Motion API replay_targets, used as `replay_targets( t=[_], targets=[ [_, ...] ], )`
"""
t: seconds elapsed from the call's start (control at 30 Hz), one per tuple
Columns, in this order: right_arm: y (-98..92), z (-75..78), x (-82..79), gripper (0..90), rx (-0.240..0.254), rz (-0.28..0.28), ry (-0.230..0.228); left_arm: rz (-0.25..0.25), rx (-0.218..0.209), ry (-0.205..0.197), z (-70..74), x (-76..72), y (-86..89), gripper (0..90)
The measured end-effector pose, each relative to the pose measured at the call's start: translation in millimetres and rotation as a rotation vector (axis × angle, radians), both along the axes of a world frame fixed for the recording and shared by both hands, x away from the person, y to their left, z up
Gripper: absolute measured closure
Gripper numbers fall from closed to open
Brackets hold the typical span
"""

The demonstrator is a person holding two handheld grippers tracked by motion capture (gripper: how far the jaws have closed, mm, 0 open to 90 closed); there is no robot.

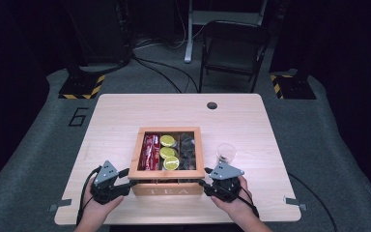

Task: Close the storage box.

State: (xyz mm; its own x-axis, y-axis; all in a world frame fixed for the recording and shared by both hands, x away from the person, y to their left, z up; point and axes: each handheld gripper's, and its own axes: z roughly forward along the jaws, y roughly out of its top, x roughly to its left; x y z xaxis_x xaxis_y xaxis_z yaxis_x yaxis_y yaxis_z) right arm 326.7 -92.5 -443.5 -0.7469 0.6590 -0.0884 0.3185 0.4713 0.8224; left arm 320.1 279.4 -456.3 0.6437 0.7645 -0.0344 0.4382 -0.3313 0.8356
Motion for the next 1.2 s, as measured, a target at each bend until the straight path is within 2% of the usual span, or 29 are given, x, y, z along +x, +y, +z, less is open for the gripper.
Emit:
replay_targets(
  t=[0.07,0.13,0.23,0.3,0.5,0.63,0.7,0.73,0.93,1.0,1.03,1.07,1.1,1.17,1.2],
  targets=[
    [0.0,-1.3,0.2,54.1,-0.002,-0.003,-0.003,0.001,-0.001,0.003,-1.3,0.1,0.4,50.6],
    [0.0,-2.8,-0.2,53.7,0.001,-0.001,0.014,-0.003,-0.001,0.014,-2.6,-0.2,1.1,49.7],
    [0.6,-5.9,0.4,53.3,0.010,-0.003,0.011,-0.002,0.013,0.016,-4.4,-1.4,1.0,49.4],
    [0.2,-7.2,-0.5,53.3,0.009,-0.004,0.027,-0.007,0.025,0.016,-4.6,-1.6,1.8,49.4],
    [-0.8,-8.6,-1.0,53.2,0.012,0.000,0.039,-0.005,0.018,0.031,-6.1,-1.8,1.4,49.5],
    [-0.5,-9.5,-1.3,52.9,0.018,-0.002,0.044,-0.006,0.024,0.027,-6.7,-1.4,1.8,49.4],
    [-0.3,-9.8,-1.5,52.6,0.023,-0.006,0.045,-0.010,0.024,0.032,-6.5,-1.2,2.6,49.0],
    [-0.3,-9.8,-1.4,52.3,0.024,-0.006,0.046,0.001,0.010,0.036,-7.3,-1.6,2.0,48.4],
    [0.4,-10.8,-1.1,47.7,0.011,0.013,0.053,-0.024,0.009,0.077,-7.9,-1.0,2.6,41.0],
    [1.8,-12.3,-1.4,46.1,-0.003,0.013,0.058,-0.040,0.033,0.085,-9.1,-0.1,2.4,38.8],
    [2.3,-13.1,-2.0,43.6,-0.005,0.014,0.070,-0.053,0.054,0.109,-11.1,0.6,0.6,37.5],
    [1.1,-13.3,-1.8,43.1,0.003,0.027,0.054,-0.060,0.078,0.118,-12.8,0.6,-1.3,34.2],
    [0.9,-12.7,-2.1,41.0,0.014,0.028,0.049,-0.069,0.085,0.103,-14.8,-0.8,-3.0,33.7],
    [0.0,-10.2,-2.8,36.6,0.029,0.011,0.040,-0.070,0.046,0.098,-12.1,-1.6,-3.5,32.2],
    [-1.0,-9.3,-1.9,36.5,0.032,0.019,0.040,-0.073,0.040,0.098,-10.2,-1.7,-2.7,31.6]
  ],
)
